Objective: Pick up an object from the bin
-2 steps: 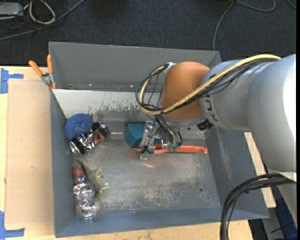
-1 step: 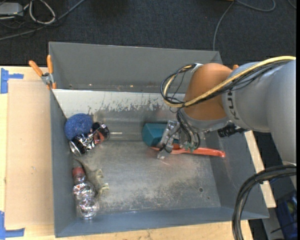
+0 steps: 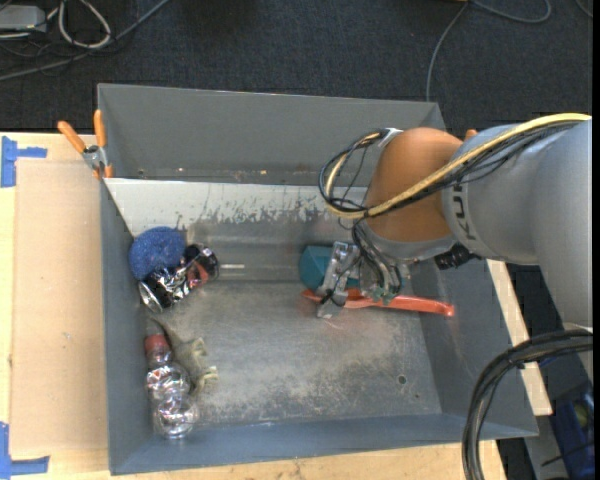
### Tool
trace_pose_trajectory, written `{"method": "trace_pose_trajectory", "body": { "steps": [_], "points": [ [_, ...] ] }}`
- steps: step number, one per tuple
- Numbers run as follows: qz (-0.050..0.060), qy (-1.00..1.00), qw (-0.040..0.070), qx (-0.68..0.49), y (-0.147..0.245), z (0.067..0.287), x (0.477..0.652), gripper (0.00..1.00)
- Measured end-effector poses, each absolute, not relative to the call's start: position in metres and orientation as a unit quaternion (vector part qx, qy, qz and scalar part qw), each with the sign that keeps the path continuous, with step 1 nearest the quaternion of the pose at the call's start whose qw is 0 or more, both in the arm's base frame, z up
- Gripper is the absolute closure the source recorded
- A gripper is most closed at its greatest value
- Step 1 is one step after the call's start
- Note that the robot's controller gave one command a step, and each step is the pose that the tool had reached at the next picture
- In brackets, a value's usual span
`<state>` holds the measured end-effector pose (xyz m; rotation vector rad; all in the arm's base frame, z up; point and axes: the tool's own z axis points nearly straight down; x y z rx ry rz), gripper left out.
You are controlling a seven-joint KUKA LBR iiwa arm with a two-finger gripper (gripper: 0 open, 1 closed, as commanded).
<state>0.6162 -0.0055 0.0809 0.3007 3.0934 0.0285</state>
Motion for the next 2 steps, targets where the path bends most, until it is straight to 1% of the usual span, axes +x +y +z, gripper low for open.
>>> {"method": "trace_pose_trajectory", "body": {
  "steps": [1,2],
  "points": [
    [0.013,0.995,0.019,0.092,0.012,0.080,0.617,1.00],
    [0.013,0.999,0.027,0.036,-0.002,0.081,0.595,1.00]
  ]
}}
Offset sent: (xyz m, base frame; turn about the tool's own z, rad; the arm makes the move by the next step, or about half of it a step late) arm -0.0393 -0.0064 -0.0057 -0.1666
